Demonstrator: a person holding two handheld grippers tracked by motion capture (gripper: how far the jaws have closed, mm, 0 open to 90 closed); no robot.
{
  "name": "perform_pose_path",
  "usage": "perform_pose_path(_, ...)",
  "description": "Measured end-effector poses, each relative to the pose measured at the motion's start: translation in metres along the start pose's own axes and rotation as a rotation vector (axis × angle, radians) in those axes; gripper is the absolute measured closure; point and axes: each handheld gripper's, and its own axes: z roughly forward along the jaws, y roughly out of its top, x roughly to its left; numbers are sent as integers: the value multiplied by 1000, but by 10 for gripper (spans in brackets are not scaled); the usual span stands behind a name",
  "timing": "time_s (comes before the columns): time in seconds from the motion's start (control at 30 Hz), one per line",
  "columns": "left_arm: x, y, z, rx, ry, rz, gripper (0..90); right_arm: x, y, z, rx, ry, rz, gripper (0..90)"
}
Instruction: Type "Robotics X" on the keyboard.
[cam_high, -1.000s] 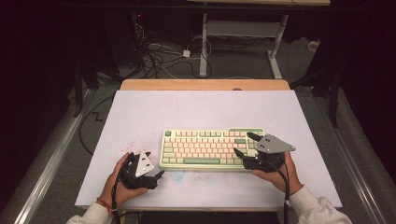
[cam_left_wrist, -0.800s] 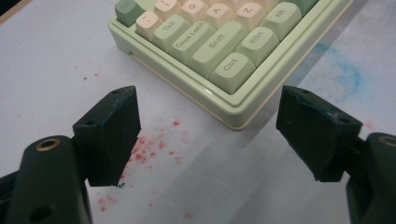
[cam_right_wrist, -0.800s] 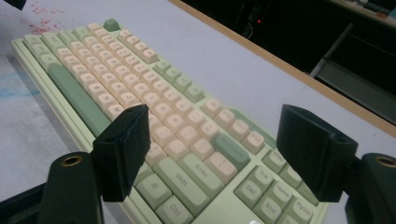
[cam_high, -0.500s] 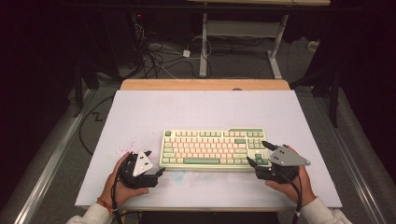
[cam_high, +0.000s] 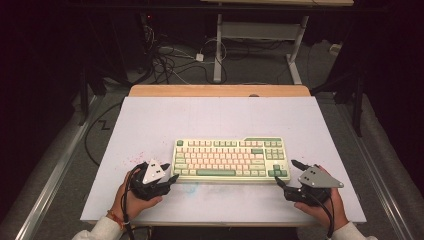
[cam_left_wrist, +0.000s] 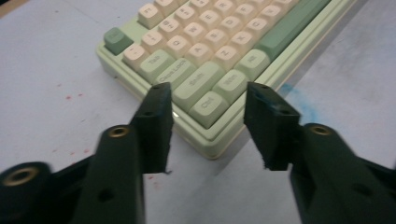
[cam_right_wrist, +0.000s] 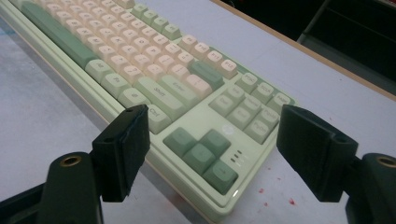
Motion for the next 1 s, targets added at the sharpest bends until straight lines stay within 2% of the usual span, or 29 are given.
perform_pose_path(0.03, 1, 2, 0, 5, -11, -2, 629, -1, -1, -1, -1, 0, -1, 257)
perform_pose_path(0.07, 1, 4, 0, 7, -24, -5, 721, -1, -1, -1, 0, -2, 0, 258)
perform_pose_path(0.1, 2, 7, 1, 11, -31, -5, 721, -1, -1, -1, 0, -2, 0, 258)
perform_pose_path(0.23, 0, 17, 4, 24, -55, 17, 875, 0, 0, 1, 5, -1, -12, 258)
perform_pose_path(0.43, -5, 37, 9, 24, -82, 41, 877, 2, -1, 2, 13, 3, -23, 257)
perform_pose_path(0.5, -6, 42, 13, 31, -78, 54, 877, 3, -1, 2, 15, 2, -21, 258)
perform_pose_path(0.77, -11, 67, 36, 52, -109, 82, 876, 3, -2, 4, 28, 3, -28, 258)
perform_pose_path(1.0, -23, 84, 58, 77, -137, 126, 875, 4, -4, 3, 38, 3, -31, 257)
